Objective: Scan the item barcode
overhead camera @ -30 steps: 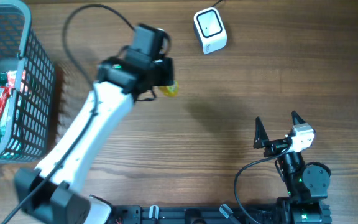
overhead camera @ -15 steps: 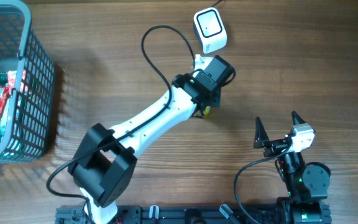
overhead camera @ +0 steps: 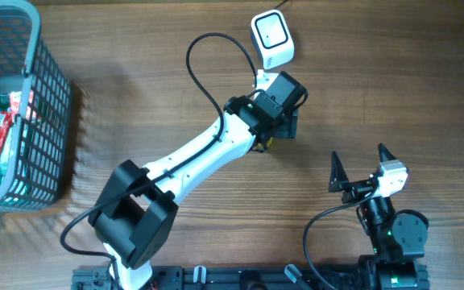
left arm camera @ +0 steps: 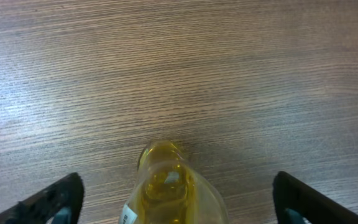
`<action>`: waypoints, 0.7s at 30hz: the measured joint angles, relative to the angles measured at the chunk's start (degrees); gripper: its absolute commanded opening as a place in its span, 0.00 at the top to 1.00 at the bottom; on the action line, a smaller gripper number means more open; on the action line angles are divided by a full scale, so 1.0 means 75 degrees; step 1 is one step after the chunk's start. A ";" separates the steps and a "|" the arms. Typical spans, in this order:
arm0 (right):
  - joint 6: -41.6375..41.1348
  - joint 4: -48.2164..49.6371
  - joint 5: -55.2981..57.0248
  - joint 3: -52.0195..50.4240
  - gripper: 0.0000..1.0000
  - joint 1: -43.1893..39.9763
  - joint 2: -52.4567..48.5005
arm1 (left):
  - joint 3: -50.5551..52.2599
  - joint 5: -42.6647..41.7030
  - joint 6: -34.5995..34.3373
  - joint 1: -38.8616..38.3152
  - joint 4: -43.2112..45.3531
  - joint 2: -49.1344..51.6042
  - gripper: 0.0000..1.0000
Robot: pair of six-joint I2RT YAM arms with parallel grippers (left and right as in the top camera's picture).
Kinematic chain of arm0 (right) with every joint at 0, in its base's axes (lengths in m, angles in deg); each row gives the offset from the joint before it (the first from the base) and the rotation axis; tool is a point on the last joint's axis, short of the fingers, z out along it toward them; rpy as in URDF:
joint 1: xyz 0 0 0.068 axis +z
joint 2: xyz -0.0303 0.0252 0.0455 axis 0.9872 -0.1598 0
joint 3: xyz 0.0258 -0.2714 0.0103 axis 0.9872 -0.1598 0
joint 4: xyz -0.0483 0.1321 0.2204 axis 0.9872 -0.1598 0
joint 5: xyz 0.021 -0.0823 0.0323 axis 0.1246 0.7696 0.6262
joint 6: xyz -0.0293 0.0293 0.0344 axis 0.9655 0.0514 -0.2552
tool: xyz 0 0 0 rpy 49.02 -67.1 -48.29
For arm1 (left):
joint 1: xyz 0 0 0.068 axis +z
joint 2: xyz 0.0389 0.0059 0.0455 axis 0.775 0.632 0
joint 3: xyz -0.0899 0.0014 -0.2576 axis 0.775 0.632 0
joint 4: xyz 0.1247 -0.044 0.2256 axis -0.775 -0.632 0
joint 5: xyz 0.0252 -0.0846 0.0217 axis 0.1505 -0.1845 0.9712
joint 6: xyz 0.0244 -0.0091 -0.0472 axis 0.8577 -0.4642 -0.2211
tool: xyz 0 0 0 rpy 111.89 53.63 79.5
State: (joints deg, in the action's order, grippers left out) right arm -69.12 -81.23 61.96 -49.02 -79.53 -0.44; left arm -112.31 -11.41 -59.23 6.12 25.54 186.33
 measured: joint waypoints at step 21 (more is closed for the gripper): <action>0.0000 0.0000 0.0000 0.0000 0.00 0.0000 0.0000 | -0.1387 0.1521 0.2588 0.5499 -0.0353 -0.4409 0.00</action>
State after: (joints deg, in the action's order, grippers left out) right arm -69.12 -81.23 61.96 -49.02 -79.53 -0.44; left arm -122.72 0.00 -39.82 47.36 22.89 153.26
